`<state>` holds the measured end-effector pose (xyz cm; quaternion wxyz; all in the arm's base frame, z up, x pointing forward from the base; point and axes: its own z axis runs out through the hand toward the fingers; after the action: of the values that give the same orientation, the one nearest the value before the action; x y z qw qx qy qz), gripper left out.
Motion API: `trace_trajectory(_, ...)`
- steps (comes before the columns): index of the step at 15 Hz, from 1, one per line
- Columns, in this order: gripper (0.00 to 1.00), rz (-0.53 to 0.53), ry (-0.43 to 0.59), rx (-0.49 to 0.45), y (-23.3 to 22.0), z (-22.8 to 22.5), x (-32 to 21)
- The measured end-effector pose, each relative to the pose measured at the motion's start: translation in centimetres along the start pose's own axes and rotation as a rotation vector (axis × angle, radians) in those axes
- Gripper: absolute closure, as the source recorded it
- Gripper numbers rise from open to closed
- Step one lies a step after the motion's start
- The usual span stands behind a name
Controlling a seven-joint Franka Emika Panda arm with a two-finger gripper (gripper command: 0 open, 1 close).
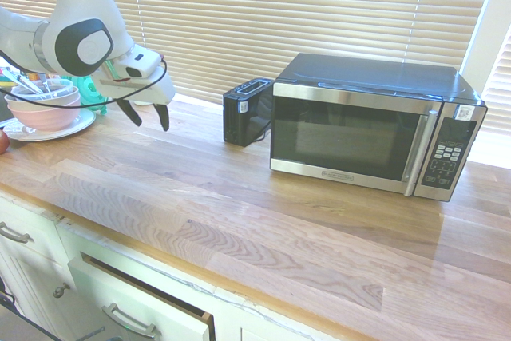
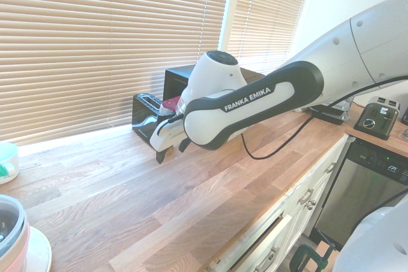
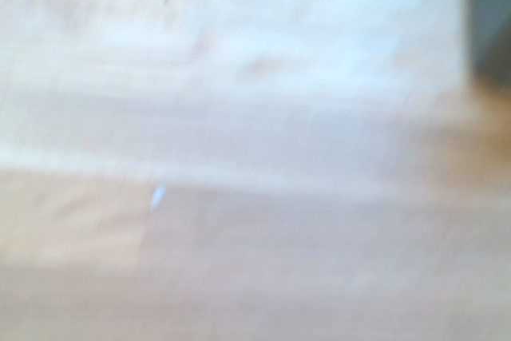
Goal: Press the toaster
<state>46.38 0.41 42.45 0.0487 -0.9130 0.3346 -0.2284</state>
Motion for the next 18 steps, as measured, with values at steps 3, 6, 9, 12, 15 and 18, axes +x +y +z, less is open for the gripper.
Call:
trace_trajectory(3,0.0,0.008,0.102,0.037,-0.6,-1.6,2.2)
trace_trajectory(6,0.0,0.058,0.164,0.062,-1.2,-3.1,4.8)
trace_trajectory(9,0.0,0.133,0.191,0.091,-1.4,-2.4,7.4)
trace_trajectory(12,0.0,0.156,0.191,0.098,-1.9,-0.7,9.8)
trace_trajectory(15,0.0,0.173,0.204,0.107,-2.4,-0.4,12.0)
trace_trajectory(18,0.0,0.198,0.201,0.094,-1.2,-0.3,13.2)
